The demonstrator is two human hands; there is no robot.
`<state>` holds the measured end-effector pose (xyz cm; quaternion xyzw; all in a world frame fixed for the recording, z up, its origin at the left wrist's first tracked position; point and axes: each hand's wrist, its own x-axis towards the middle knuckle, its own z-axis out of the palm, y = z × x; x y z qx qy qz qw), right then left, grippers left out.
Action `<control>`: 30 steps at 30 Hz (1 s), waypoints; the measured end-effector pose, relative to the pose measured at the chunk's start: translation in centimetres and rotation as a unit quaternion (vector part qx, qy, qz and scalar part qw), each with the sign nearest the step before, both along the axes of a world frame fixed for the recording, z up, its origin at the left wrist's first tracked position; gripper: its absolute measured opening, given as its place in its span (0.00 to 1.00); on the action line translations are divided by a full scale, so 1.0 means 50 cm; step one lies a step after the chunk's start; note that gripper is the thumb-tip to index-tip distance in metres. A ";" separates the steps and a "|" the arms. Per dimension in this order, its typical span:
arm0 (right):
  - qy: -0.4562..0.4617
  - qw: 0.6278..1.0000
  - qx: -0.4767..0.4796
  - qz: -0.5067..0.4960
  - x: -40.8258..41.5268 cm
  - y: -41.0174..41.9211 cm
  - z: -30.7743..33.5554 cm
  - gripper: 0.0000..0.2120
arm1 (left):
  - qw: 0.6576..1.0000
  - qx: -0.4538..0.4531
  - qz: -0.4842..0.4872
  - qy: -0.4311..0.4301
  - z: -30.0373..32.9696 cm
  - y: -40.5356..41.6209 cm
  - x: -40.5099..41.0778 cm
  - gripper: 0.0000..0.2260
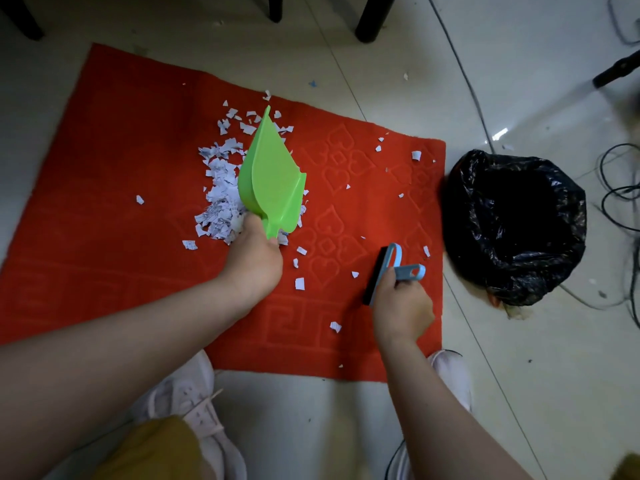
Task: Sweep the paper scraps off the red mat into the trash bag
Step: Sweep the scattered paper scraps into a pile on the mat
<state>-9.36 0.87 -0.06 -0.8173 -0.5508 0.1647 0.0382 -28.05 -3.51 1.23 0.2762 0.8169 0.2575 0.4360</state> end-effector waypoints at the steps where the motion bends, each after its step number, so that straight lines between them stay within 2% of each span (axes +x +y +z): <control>1: 0.005 1.000 -0.012 -0.006 -0.005 -0.007 -0.004 0.21 | 1.000 0.000 -0.005 0.001 0.000 -0.003 0.001 0.12; 4: 0.052 0.998 -0.030 -0.020 -0.036 -0.007 -0.020 0.21 | 1.000 0.001 -0.013 -0.005 0.000 -0.008 0.005 0.11; 8: 0.116 0.993 -0.005 -0.023 -0.066 0.020 -0.014 0.22 | 1.000 0.003 -0.017 -0.009 -0.003 -0.016 0.008 0.09; 12: 0.091 0.994 0.048 -0.036 -0.046 0.035 0.018 0.20 | 1.000 0.000 -0.022 -0.006 -0.006 -0.022 0.007 0.07; 14: 0.069 0.996 0.034 -0.046 -0.036 0.025 0.025 0.17 | 1.000 -0.002 -0.024 -0.002 -0.007 -0.021 0.005 0.07; 17: 0.048 0.998 -0.004 -0.027 -0.052 -0.002 0.013 0.19 | 1.000 -0.004 -0.025 0.001 -0.007 -0.021 0.004 0.07; 22: 0.096 0.994 -0.044 -0.038 -0.147 -0.013 -0.012 0.18 | 1.000 -0.008 -0.012 0.011 -0.013 -0.025 0.000 0.06; 26: 0.130 0.991 -0.027 -0.036 -0.190 0.007 -0.008 0.20 | 1.000 -0.008 -0.003 0.014 -0.016 -0.028 -0.006 0.07; 30: 0.115 0.991 0.012 -0.062 -0.160 0.016 0.001 0.21 | 1.000 -0.002 0.005 0.011 -0.016 -0.033 -0.016 0.10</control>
